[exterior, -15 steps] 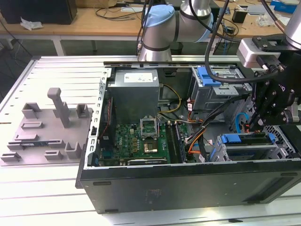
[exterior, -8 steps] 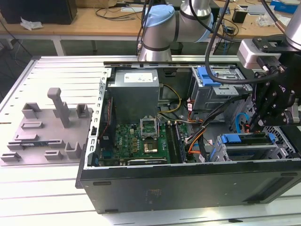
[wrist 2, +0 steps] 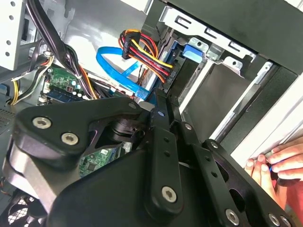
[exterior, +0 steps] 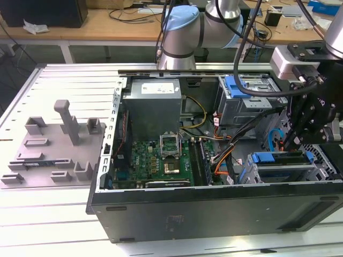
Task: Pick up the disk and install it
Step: 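Insert the second disk wire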
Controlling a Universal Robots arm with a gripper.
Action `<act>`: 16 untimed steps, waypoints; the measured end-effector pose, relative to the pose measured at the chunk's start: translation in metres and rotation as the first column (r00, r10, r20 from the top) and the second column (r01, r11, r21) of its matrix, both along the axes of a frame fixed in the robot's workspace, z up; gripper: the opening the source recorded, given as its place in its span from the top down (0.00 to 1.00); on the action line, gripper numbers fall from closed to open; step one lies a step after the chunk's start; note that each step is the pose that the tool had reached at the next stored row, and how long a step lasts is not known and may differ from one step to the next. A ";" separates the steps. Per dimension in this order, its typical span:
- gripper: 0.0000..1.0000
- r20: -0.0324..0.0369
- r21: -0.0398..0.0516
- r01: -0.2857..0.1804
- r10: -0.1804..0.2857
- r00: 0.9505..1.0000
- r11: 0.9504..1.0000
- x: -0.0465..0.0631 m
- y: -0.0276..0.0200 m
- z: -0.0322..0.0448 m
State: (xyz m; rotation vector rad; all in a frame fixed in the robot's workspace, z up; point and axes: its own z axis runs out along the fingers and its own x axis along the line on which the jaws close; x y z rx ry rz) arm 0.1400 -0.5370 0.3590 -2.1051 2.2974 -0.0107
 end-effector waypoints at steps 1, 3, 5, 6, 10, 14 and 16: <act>0.84 0.000 0.000 0.000 0.000 1.000 1.000 0.000 -0.0001 -0.0008; 0.84 0.000 0.000 0.000 0.000 1.000 1.000 0.000 -0.0005 -0.0015; 0.84 0.000 0.000 0.000 0.000 1.000 1.000 0.000 -0.0008 -0.0019; 0.84 0.000 0.000 0.000 0.000 1.000 1.000 0.000 -0.0011 -0.0020; 0.84 0.000 0.000 0.000 0.000 1.000 1.000 0.000 -0.0015 -0.0024; 0.84 0.000 0.000 0.000 0.000 1.000 1.000 0.000 -0.0018 -0.0032; 0.84 0.000 0.000 0.000 0.000 1.000 1.000 0.000 -0.0018 -0.0036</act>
